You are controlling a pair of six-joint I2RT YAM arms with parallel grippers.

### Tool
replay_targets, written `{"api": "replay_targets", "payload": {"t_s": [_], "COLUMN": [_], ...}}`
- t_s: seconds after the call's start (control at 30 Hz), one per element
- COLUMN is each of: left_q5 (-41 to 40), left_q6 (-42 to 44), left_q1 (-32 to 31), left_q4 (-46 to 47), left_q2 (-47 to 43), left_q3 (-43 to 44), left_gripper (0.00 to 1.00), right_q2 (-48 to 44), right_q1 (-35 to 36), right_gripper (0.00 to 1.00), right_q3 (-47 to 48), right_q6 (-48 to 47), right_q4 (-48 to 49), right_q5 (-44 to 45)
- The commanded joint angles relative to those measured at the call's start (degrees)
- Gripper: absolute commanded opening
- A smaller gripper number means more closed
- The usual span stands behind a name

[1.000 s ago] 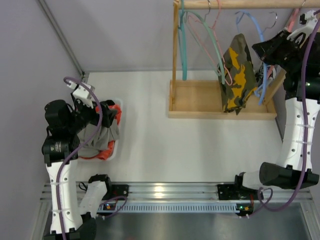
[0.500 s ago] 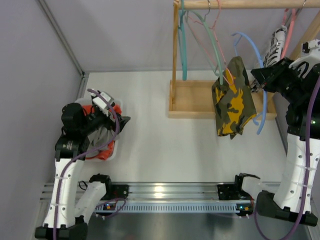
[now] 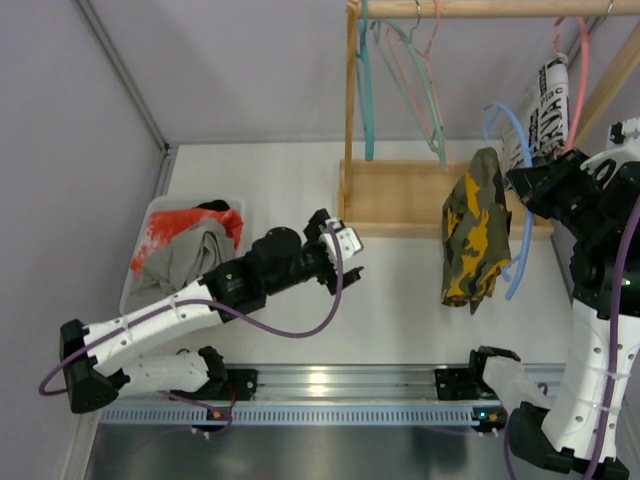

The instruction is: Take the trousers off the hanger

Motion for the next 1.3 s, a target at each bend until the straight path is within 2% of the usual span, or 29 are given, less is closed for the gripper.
{"api": "replay_targets", "payload": {"t_s": [0.0,0.07,0.2,0.4,0.57,0.83,0.97,1.27], "left_q5": [-14.5,-16.6,-16.3,-20.6,-20.3,-27.2,-28.7,-34.2], "left_q6": [-0.5,-0.6,-2.8,-3.7,-5.2,-6.1,-4.4,-6.3], "left_q1": [-9.6,-14.4,-19.2,-25.6,-27.4,-28.8,-31.4,-33.1], "left_q4": [13.2,15.7,18.7,22.6,24.3,24.4,24.7,25.9], "left_q2": [2.8,6.4,12.6,20.9,21.9,25.9,26.9,30.3], "left_q3": [2.1,4.6,10.4,17.7,17.9,21.2,22.0,24.1], "left_gripper": [0.95,0.97,0.97,0.98,0.97,0.91,0.89,0.91], "right_q2": [-3.8,-4.3,-6.1,-8.3,-8.8,-10.4,-11.4,-12.9], "right_q1": [-0.2,-0.2,-0.2,-0.2,-0.2,-0.2,-0.1,-0.2], "right_gripper": [0.00,0.00,0.00,0.00,0.00,0.00,0.00,0.00], "right_q3": [1.5,1.1,-1.2,-5.2,-6.7,-10.1,-13.2,-14.8], "right_q6": [4.4,6.0,8.5,14.6,19.8,27.4,32.7,35.9], "right_q4": [8.1,7.9,7.7,10.0,12.1,15.2,17.3,20.3], "right_q5": [1.7,2.2,2.9,4.3,3.9,2.5,1.4,1.4]}}
